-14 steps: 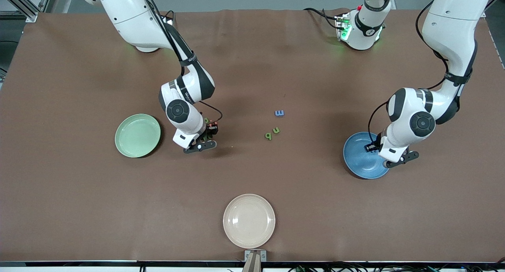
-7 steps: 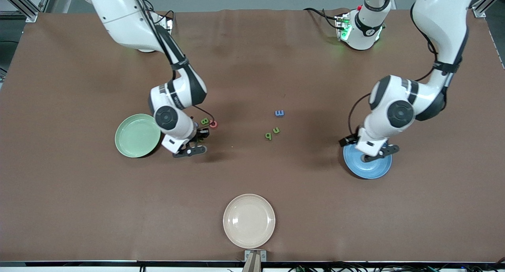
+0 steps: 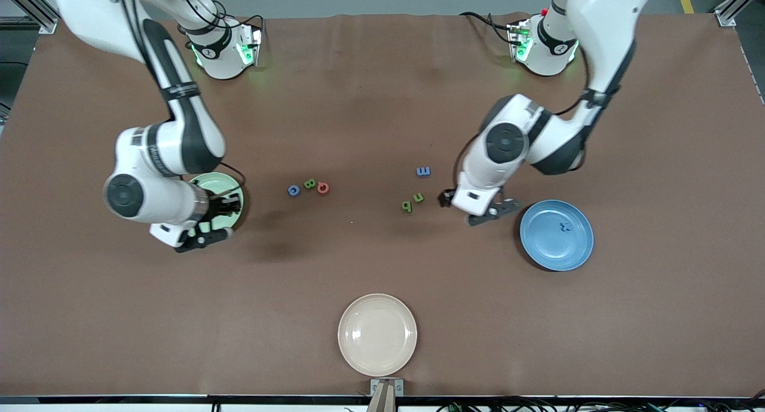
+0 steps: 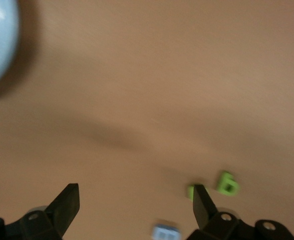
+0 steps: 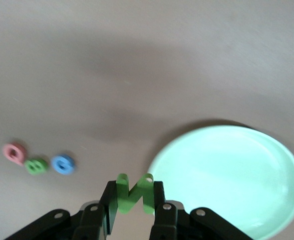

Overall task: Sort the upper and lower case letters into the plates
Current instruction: 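Place the green N on the green plate with the right gripper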

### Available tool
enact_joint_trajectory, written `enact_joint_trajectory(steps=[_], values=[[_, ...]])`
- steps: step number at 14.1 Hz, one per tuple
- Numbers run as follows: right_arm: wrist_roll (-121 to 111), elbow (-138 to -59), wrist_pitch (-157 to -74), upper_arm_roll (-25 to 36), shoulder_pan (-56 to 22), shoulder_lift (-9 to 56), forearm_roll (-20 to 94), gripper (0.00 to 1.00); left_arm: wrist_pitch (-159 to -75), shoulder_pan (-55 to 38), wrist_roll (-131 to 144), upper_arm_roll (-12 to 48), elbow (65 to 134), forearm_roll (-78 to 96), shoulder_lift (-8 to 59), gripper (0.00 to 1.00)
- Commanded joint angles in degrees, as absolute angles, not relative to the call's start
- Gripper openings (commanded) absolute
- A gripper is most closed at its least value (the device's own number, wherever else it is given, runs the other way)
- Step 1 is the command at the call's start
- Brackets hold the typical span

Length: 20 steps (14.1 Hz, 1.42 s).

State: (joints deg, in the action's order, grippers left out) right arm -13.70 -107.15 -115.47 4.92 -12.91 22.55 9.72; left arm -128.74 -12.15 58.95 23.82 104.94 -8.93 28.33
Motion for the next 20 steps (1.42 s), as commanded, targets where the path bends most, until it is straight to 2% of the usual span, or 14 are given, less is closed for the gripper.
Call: enact_joint_trajectory(steps=[1, 4, 7, 11, 13, 14, 16, 20], values=[[-19.05, -117.22, -121.18, 3.87, -9.33, 18.29, 8.88, 0.0, -128.5, -16.86, 63.01, 23.29, 98.01, -9.93, 35.58, 1.0], [-27.13, -123.56, -127.95, 3.96, -4.24, 18.1, 8.88, 0.0, -128.76, -20.21, 65.74, 22.59, 95.71, -13.34, 39.54, 1.0], [-31.99, -127.61, -133.15, 3.87, -0.36, 18.46, 8.88, 0.0, -131.74, -20.21, 66.45, 22.5, 97.46, -17.74, 41.31, 0.99], [-31.99, -128.06, -133.07, 3.78, -0.44, 18.72, 8.96, 0.01, -134.29, -19.78, 66.45, 22.5, 98.61, -19.07, 41.66, 0.86], [-31.99, -127.97, -132.98, 3.78, -0.53, 19.33, 9.05, 0.06, -134.56, -19.69, 66.53, 22.5, 98.88, -19.07, 41.66, 0.8], [-31.99, -127.97, -132.8, 3.78, -0.53, 19.42, 9.05, 0.22, -134.56, -19.6, 66.53, 22.59, 99.05, -19.07, 41.66, 0.78], [-31.73, -127.88, -132.71, 3.69, -0.62, 19.34, 9.14, 0.99, -134.56, -19.6, 66.53, 22.59, 99.49, -19.07, 41.66, 0.76], [-30.33, -126.57, -130.27, 3.6, -0.79, 19.16, 9.66, 1.0, -135.26, -19.77, 66.45, 22.59, 101.42, -19.07, 41.66, 0.7]])
